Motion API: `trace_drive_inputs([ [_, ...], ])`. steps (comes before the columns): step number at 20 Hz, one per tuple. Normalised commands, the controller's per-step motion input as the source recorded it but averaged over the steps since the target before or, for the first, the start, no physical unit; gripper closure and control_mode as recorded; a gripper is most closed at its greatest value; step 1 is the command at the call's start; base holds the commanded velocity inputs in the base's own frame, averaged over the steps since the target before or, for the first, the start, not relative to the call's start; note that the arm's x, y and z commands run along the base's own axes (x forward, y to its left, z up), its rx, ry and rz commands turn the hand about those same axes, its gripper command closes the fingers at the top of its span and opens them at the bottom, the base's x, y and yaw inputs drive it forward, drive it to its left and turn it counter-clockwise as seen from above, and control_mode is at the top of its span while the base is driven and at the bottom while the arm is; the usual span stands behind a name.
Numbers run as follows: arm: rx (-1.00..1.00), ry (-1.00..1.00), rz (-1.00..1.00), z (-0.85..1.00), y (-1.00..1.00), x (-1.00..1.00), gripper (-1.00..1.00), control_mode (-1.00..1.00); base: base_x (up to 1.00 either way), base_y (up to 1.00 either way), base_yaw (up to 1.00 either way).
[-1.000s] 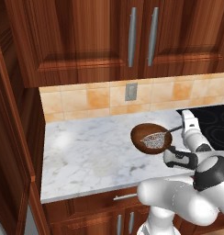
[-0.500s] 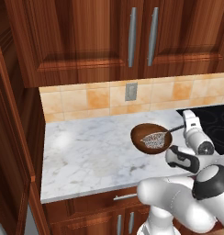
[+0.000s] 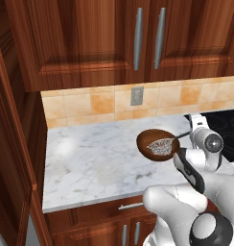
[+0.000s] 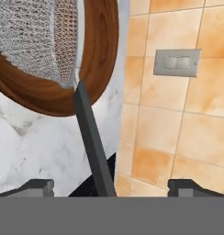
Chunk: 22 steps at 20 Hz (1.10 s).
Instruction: Open the cabinet and setup a tea strainer by placing it in the bowl upright.
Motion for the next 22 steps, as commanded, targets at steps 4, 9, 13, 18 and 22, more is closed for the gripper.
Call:
trace_drive_inputs([
  [4, 0.23, 0.35, -0.02, 0.48, 0.0, -0.23, -1.0, -1.0, 0.0, 0.0, 0.0],
  [9, 0.31, 0.42, 0.0, 0.69, -0.03, -0.21, -1.0, -1.0, 0.0, 0.0, 0.0],
  [13, 0.32, 0.43, 0.0, 0.43, -0.01, -0.32, -1.0, -1.0, 0.0, 0.0, 0.0],
  [18, 0.24, 0.44, -0.01, 0.24, 0.04, -0.36, -1.0, -1.0, 0.0, 0.0, 0.0],
  [22, 0.01, 0.45, -0.07, -0.29, 0.26, -0.39, -1.0, -1.0, 0.0, 0.0, 0.0],
])
